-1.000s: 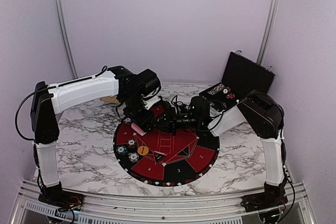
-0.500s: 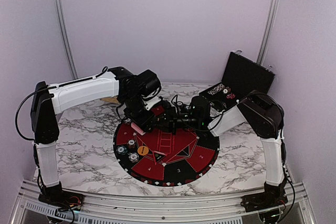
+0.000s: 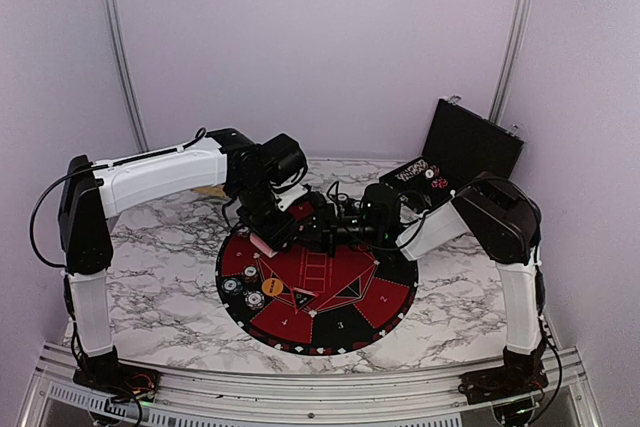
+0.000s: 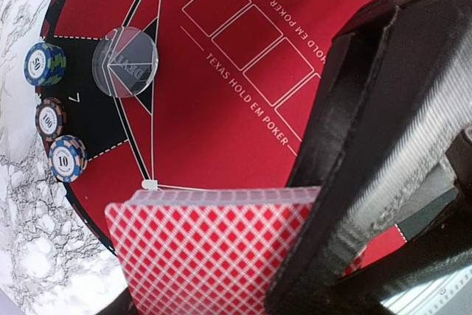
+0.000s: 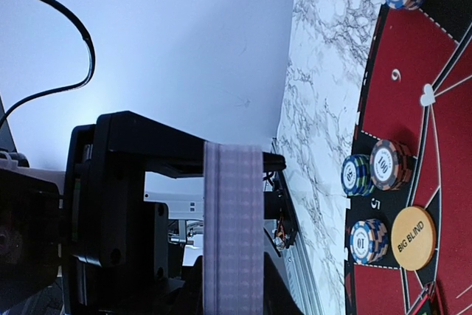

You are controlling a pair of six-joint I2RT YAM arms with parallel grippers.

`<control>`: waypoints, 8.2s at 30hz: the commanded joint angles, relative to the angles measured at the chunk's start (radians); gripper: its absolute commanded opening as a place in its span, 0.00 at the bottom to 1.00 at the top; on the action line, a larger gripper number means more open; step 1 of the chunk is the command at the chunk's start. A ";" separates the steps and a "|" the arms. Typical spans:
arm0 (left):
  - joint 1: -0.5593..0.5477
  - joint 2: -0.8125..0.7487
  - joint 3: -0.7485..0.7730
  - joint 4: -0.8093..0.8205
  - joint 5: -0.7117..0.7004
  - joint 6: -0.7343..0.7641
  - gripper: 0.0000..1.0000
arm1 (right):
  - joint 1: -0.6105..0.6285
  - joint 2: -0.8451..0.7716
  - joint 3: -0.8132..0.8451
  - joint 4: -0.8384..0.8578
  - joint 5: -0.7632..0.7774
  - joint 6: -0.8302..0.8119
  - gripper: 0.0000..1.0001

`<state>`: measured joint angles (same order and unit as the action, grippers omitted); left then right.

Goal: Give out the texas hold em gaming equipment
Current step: Pick up the poker card from the face-down deck piles.

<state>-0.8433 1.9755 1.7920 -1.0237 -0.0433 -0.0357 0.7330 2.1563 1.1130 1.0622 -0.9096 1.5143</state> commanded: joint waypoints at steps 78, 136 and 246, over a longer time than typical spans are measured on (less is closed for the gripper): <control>0.034 -0.123 -0.071 0.060 0.080 0.031 0.36 | 0.015 -0.123 0.093 -0.528 0.135 -0.494 0.50; 0.045 -0.103 -0.098 0.060 0.082 0.031 0.36 | -0.035 -0.256 0.003 -0.512 0.164 -0.505 0.37; 0.061 -0.098 -0.123 0.066 0.091 0.031 0.34 | -0.011 -0.190 0.095 -0.585 0.176 -0.520 0.33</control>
<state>-0.7872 1.9022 1.6676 -0.9688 0.0364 -0.0139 0.7162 1.9526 1.1538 0.5034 -0.7486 1.0264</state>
